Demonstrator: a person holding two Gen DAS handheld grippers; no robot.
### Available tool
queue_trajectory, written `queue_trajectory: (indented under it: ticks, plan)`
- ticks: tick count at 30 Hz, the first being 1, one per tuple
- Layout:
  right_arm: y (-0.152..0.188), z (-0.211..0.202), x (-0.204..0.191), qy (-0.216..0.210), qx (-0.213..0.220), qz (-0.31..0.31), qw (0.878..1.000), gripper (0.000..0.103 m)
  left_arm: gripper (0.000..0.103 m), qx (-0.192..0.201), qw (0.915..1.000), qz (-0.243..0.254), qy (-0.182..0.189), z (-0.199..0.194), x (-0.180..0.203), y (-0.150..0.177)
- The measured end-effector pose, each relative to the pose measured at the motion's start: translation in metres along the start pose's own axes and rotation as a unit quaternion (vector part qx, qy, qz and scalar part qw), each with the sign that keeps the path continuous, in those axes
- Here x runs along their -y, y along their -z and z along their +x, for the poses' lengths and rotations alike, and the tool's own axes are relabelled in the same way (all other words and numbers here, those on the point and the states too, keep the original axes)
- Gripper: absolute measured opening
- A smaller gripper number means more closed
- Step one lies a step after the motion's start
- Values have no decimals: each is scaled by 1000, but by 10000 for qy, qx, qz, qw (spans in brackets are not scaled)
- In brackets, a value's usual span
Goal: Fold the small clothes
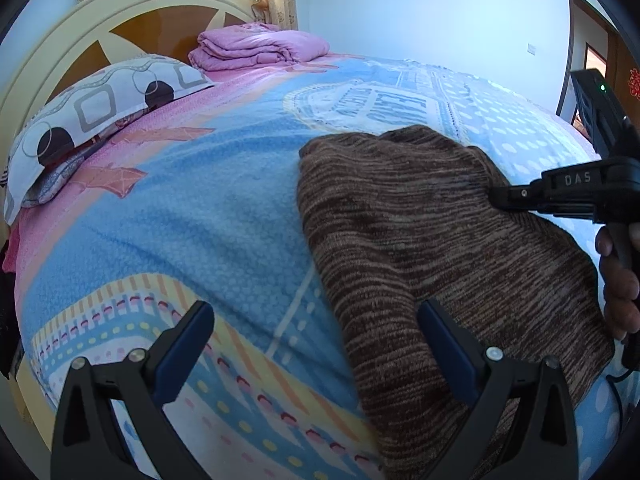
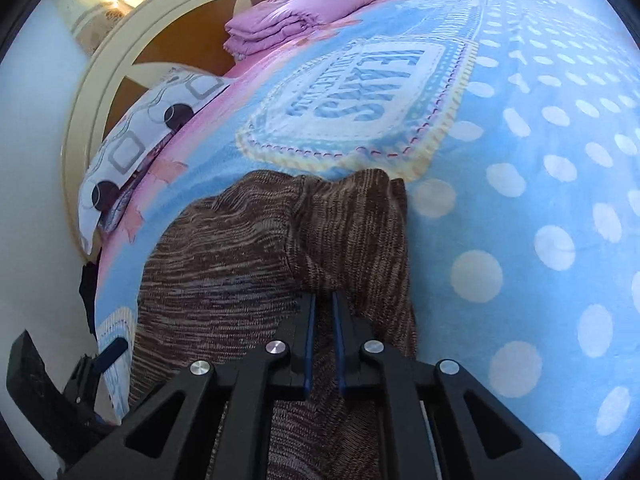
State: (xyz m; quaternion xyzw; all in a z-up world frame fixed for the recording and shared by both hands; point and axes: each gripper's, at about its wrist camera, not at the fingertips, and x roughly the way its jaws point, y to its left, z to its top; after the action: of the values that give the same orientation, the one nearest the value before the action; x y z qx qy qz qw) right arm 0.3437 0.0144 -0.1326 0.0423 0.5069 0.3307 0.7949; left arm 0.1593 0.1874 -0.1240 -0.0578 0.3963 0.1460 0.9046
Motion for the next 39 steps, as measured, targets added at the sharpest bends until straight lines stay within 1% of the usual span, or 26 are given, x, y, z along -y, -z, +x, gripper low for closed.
queue_trajectory:
  ticks: [1,2,3,4,5,7,11,13,14,15,17,20,25,32,39]
  plan:
    - [3,-2,-1,127,83,-48,9999,2,103,-11,10000,-9,12,-1,0,1]
    - [6,-8,-4,525,250,-171,9982,5,103,-20,10000,-10,15,-3,-1,2]
    - [10,-15,-7,1034,456,-281,9932,13,103,-23,10000,2,12,-4,-1,2]
    - [12,-21,-8,1132,519,-278,9918,18,103,-23,10000,39,-4,-7,-2,3]
    - [17,-26,-8,1072,533,-214,9926,30,103,-15,10000,56,-4,-9,-2,3]
    - [29,-36,-11,1055,520,-241,9928,32,103,-38,10000,58,24,-16,-3,4]
    - [57,-63,-37,1142,921,-586,9874,33,103,-45,9999,111,84,-34,-2,8]
    - [71,-79,-45,1168,1111,-693,9845,35,103,102,9996,233,88,-49,3,10]
    - [78,-87,-51,1227,1222,-747,9821,41,103,197,9994,280,84,-55,4,10]
    - [82,-92,-55,1271,1294,-787,9803,49,103,311,9990,324,78,-62,6,10]
    - [92,-105,-61,1315,1422,-870,9772,55,103,499,9980,376,98,-75,10,7]
    - [104,-122,-66,1287,1494,-848,9767,55,103,747,9962,411,160,-92,14,2]
    - [116,-139,-70,1301,1630,-819,9746,55,103,983,9936,506,234,-111,19,-1]
    - [126,-150,-77,1196,1698,-811,9748,55,103,1110,9923,495,242,-120,18,-5]
    - [133,-154,-88,1160,1727,-936,9736,55,103,1130,9922,462,245,-123,16,-5]
